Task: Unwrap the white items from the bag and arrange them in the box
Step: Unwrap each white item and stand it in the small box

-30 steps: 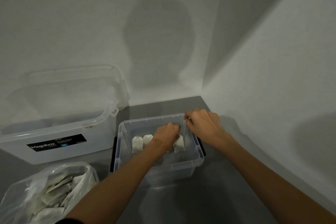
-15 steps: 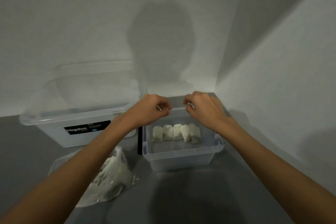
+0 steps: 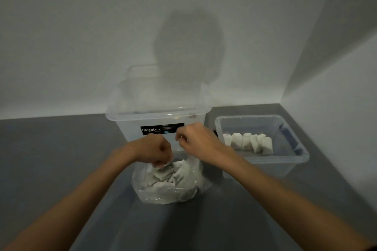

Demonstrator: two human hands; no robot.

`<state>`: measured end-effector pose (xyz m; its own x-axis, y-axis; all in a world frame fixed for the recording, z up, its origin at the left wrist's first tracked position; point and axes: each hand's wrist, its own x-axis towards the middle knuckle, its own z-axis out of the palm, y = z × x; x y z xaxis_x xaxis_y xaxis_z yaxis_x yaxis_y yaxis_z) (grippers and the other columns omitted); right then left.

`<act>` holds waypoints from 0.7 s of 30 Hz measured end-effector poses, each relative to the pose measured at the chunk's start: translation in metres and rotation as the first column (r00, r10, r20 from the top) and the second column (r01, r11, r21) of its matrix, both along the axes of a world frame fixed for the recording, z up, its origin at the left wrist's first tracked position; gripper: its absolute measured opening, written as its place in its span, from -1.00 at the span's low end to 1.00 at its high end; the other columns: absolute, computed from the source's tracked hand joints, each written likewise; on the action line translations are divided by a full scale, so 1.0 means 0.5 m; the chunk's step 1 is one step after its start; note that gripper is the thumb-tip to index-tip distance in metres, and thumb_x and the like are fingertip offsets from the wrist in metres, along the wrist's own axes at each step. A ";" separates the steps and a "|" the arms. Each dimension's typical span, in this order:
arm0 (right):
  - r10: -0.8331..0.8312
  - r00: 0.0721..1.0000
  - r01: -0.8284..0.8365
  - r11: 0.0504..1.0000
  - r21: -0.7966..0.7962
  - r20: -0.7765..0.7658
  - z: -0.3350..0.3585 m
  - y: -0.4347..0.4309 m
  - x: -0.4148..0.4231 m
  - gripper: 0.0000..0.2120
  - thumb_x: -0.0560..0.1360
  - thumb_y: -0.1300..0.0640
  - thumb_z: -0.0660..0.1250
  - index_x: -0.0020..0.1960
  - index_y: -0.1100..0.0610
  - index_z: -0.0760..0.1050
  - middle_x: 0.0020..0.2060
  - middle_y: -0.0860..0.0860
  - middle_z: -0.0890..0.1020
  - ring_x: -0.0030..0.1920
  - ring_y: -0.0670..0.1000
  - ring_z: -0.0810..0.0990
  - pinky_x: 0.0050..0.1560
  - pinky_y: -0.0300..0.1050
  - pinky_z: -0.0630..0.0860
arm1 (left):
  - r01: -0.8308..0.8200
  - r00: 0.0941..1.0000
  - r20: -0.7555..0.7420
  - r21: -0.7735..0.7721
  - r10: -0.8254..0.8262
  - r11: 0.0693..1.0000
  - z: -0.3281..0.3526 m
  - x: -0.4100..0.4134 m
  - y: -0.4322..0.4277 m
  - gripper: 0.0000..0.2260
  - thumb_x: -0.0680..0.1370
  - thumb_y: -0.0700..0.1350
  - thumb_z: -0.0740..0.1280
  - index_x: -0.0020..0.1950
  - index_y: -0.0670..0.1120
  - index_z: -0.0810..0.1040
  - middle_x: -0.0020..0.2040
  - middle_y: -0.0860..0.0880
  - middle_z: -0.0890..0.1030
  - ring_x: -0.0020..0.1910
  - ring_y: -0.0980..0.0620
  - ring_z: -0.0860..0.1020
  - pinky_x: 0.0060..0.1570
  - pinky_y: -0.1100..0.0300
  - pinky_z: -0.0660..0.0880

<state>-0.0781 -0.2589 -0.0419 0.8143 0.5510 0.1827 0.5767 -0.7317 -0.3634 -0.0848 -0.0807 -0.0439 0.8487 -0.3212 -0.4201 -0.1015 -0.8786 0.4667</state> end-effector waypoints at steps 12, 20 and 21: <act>-0.106 0.944 0.035 0.974 -0.223 -0.312 -0.163 0.124 -0.049 -0.81 0.43 0.18 0.39 0.03 0.18 0.56 -0.12 0.09 0.61 -0.08 0.11 0.60 -0.11 -0.10 0.51 | 0.020 0.948 0.315 0.049 -0.034 0.999 -0.095 -0.023 0.062 -0.83 0.50 -0.24 0.30 0.05 -0.14 0.61 -0.05 -0.08 0.64 -0.14 0.04 0.56 -0.02 0.16 0.55; -0.211 0.963 0.208 0.977 -0.035 -0.168 -0.148 0.122 -0.058 -0.82 0.49 0.28 0.24 -0.07 0.20 0.62 -0.15 0.14 0.65 -0.15 0.12 0.62 -0.17 -0.10 0.54 | -0.022 0.937 0.342 -0.155 0.074 0.988 -0.094 -0.030 0.085 -0.88 0.52 -0.29 0.29 -0.05 -0.17 0.62 -0.20 -0.06 0.65 -0.32 0.17 0.59 -0.33 0.42 0.50; -0.217 0.961 0.222 0.975 0.010 -0.169 -0.141 0.113 -0.057 -0.83 0.48 0.27 0.25 -0.08 0.19 0.63 -0.14 0.12 0.66 -0.16 0.09 0.62 -0.17 -0.11 0.54 | -0.039 0.940 0.325 -0.191 0.101 0.981 -0.092 -0.031 0.088 -0.88 0.52 -0.29 0.29 -0.06 -0.17 0.62 -0.22 -0.05 0.64 -0.34 0.16 0.61 -0.35 0.40 0.52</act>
